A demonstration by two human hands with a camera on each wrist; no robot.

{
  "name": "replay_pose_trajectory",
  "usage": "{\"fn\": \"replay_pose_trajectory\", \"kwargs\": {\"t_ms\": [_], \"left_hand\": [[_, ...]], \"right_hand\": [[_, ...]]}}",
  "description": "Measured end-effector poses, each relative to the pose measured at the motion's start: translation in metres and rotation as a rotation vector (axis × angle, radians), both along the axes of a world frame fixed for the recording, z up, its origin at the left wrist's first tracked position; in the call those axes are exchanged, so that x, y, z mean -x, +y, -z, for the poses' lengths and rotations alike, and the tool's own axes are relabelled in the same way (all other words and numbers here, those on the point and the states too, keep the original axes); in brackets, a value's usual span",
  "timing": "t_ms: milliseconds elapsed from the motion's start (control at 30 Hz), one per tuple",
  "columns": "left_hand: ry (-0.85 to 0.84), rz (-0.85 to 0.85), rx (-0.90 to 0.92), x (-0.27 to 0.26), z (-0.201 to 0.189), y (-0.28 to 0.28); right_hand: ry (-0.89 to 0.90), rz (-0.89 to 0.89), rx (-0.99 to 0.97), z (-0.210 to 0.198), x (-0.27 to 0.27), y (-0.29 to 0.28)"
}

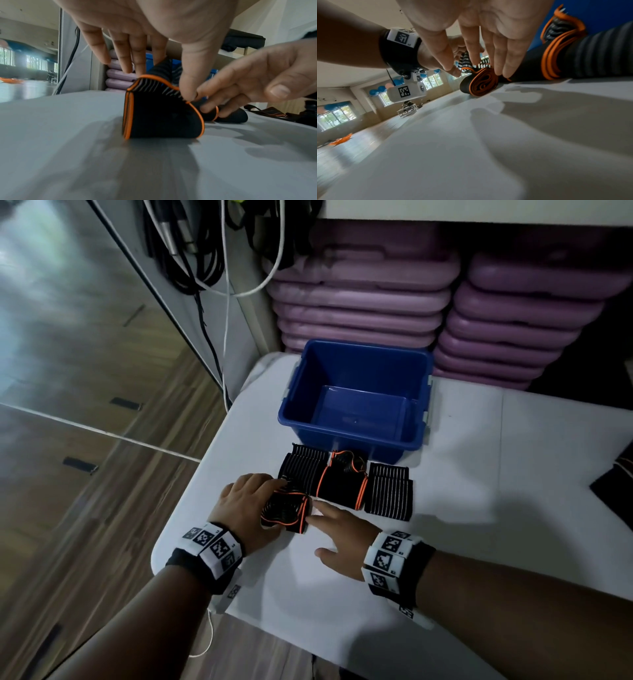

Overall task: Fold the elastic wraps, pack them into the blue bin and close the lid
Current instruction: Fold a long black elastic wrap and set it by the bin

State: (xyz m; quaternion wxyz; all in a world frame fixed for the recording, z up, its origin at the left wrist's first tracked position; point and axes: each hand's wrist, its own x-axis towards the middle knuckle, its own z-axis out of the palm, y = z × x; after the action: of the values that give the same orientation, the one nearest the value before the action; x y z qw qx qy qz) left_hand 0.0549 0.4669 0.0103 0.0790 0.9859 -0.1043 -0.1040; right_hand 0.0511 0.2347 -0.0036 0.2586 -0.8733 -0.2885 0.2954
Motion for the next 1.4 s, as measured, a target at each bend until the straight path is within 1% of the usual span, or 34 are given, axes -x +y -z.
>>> {"fn": "replay_pose_trajectory", "kwargs": {"t_ms": [67, 167, 233, 300, 400, 533, 600, 733, 867, 1000, 1133, 1233, 1300, 1400], "left_hand": [[0.008, 0.006, 0.011, -0.001, -0.005, -0.006], [0.003, 0.010, 0.017, 0.000, -0.014, -0.028], [-0.001, 0.035, 0.038, 0.002, -0.019, -0.055], [-0.024, 0.107, 0.062, 0.006, -0.021, -0.090], [-0.015, 0.213, 0.130, 0.010, -0.020, -0.155], [0.083, 0.298, 0.204, 0.012, -0.016, -0.258], [0.161, 0.315, 0.198, 0.014, -0.012, -0.309], [0.233, 0.381, 0.210, 0.020, 0.000, -0.404], [0.326, 0.418, 0.209, 0.034, 0.007, -0.482], [0.404, 0.375, 0.167, 0.042, 0.023, -0.531], [0.387, 0.265, 0.181, 0.043, 0.033, -0.559], [0.392, 0.231, 0.183, 0.044, 0.036, -0.570], [0.400, 0.190, 0.217, 0.044, 0.037, -0.573], [0.421, 0.064, 0.325, 0.043, 0.036, -0.576]], "right_hand": [[0.019, 0.024, 0.025, -0.002, 0.001, -0.016], [0.058, 0.084, 0.008, -0.004, 0.005, -0.048], [0.071, 0.139, 0.018, -0.005, 0.009, -0.076], [0.063, 0.191, 0.047, -0.006, 0.014, -0.111], [0.052, 0.264, 0.081, -0.005, 0.022, -0.173], [0.056, 0.420, 0.111, -0.006, 0.040, -0.269], [0.049, 0.500, 0.127, -0.008, 0.053, -0.315], [0.035, 0.627, 0.189, -0.013, 0.082, -0.396], [0.005, 0.724, 0.282, -0.018, 0.107, -0.459], [-0.015, 0.787, 0.313, -0.018, 0.126, -0.488], [0.090, 0.819, 0.219, -0.009, 0.136, -0.496], [0.152, 0.798, 0.162, -0.009, 0.139, -0.497], [0.172, 0.806, 0.125, -0.010, 0.138, -0.496], [0.163, 0.868, 0.064, -0.013, 0.138, -0.497]]}}
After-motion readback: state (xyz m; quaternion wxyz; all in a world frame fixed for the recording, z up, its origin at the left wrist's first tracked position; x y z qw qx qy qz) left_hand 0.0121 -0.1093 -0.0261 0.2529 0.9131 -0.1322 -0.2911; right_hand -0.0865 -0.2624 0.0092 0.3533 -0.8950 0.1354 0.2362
